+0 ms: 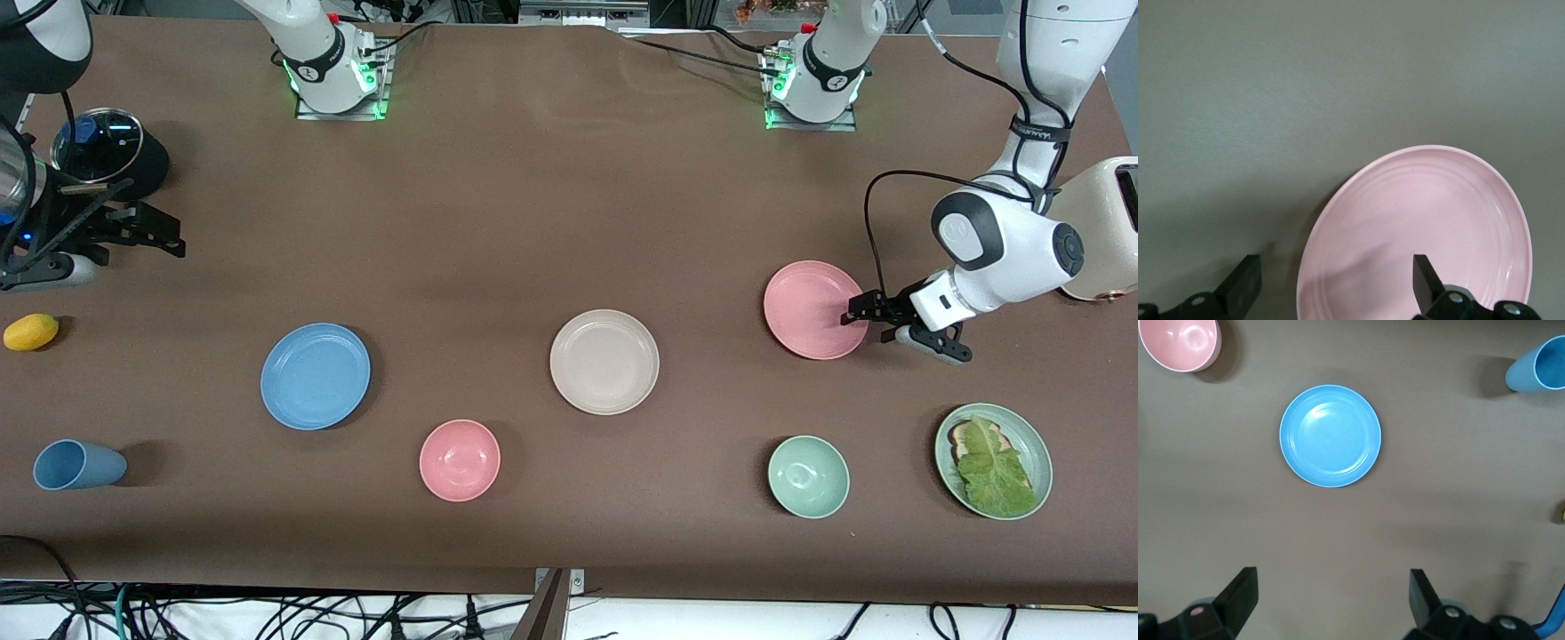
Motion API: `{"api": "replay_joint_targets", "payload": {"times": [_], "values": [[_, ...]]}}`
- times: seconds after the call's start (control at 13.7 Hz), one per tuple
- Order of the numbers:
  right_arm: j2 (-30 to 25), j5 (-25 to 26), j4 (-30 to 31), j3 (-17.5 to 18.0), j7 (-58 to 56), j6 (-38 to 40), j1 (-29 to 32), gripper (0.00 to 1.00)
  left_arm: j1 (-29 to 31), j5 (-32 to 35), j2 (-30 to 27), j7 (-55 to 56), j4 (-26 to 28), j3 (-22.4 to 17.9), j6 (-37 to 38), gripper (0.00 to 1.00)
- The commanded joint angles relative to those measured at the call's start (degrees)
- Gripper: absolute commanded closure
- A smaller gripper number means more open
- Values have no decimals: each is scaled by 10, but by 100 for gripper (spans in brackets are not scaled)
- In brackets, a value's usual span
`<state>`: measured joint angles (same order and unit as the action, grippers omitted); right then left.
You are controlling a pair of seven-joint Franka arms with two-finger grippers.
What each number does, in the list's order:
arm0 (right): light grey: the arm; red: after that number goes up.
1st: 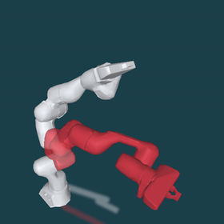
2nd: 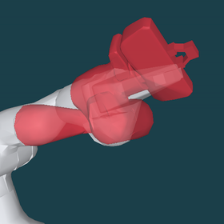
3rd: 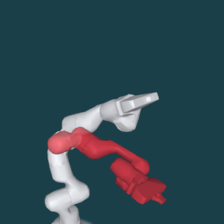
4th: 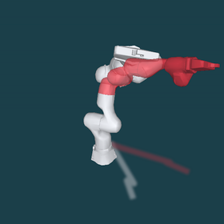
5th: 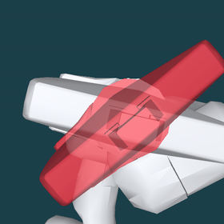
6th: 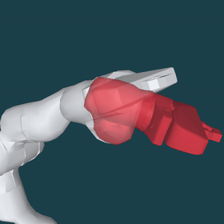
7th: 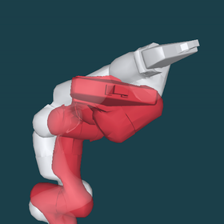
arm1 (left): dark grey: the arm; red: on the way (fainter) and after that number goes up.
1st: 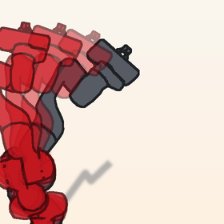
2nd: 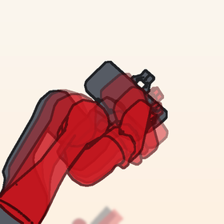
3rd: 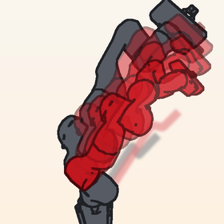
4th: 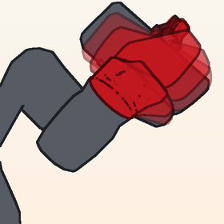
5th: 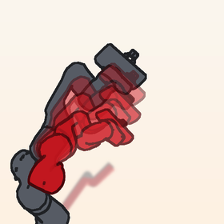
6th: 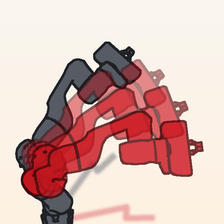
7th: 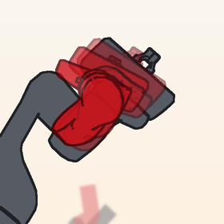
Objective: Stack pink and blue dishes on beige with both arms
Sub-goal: 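Lower the left gripper onto the pink plate rim and close it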
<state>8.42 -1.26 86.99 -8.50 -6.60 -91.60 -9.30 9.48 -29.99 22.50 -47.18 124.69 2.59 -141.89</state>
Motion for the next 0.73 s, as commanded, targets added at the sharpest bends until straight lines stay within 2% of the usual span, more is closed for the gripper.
{"api": "replay_joint_targets", "payload": {"times": [0.0, 0.37, 0.66], "values": [[31, -7, -15, 3, -13, 2, 3, 0, -8, -27, -3, -30, 17, 1, -10, 0], [68, -9, -15, 3, -12, 0, 4, 0, 3, -49, 14, -63, 19, -1, -10, 0], [66, -5, -18, 2, -4, -1, 4, 0, 2, -74, 19, -64, 25, -19, -10, 0]]}}
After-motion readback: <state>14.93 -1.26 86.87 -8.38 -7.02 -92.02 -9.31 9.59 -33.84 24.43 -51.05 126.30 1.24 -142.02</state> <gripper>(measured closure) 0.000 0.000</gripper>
